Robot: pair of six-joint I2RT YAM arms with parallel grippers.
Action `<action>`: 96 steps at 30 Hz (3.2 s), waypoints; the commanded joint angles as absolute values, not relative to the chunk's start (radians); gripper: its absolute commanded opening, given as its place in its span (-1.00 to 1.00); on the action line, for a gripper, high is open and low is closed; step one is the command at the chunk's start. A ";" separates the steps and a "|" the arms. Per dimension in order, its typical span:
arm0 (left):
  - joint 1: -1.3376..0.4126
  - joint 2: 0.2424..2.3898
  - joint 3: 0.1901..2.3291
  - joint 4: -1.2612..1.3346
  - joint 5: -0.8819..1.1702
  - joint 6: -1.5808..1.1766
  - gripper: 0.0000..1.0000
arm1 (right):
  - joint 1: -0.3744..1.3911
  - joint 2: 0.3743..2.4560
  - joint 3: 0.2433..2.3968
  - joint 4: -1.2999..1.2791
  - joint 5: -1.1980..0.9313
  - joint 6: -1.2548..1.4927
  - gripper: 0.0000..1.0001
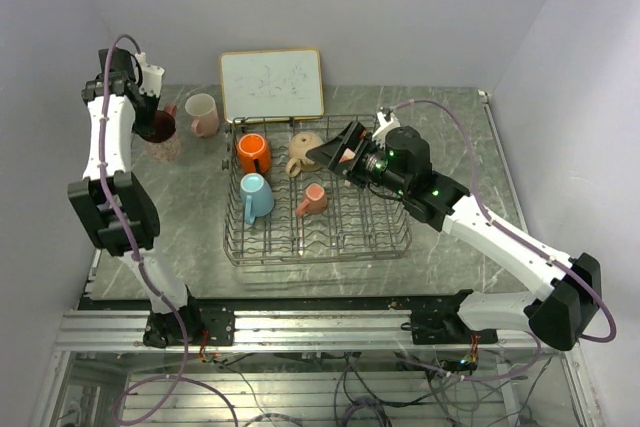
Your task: Unload the cups from the dish rack
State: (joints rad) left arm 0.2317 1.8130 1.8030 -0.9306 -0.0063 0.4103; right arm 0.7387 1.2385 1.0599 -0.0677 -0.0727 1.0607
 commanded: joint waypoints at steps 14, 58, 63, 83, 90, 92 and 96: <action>0.272 2.105 2.002 -0.775 0.006 0.204 -0.86 | 0.808 1.304 1.067 -0.197 0.122 0.799 0.98; 0.262 1.732 1.843 -0.904 0.212 0.323 0.98 | 1.072 2.061 1.603 -0.798 0.818 1.216 0.40; 0.263 1.676 1.821 -0.947 0.273 0.334 0.98 | 1.060 2.083 1.607 -0.806 0.848 1.228 0.40; 0.255 1.622 1.776 -0.953 0.324 0.309 0.98 | 1.058 1.896 1.336 -0.628 0.809 1.102 -0.21; 0.255 1.606 1.765 -0.953 0.330 0.311 0.98 | 1.025 1.935 1.366 -0.561 0.710 1.003 -0.20; 0.256 1.605 1.760 -0.952 0.329 0.309 0.98 | 1.019 1.946 1.379 -0.556 0.703 0.995 -0.20; 0.256 1.599 1.745 -0.946 0.326 0.308 0.98 | 1.019 1.968 1.412 -0.559 0.707 0.972 -0.31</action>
State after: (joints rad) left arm 0.2581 1.6329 1.7630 -0.9398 0.3004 0.3218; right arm 1.0245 1.9289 1.3849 -0.5308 0.7136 1.0306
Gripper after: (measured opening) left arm 0.990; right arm 0.380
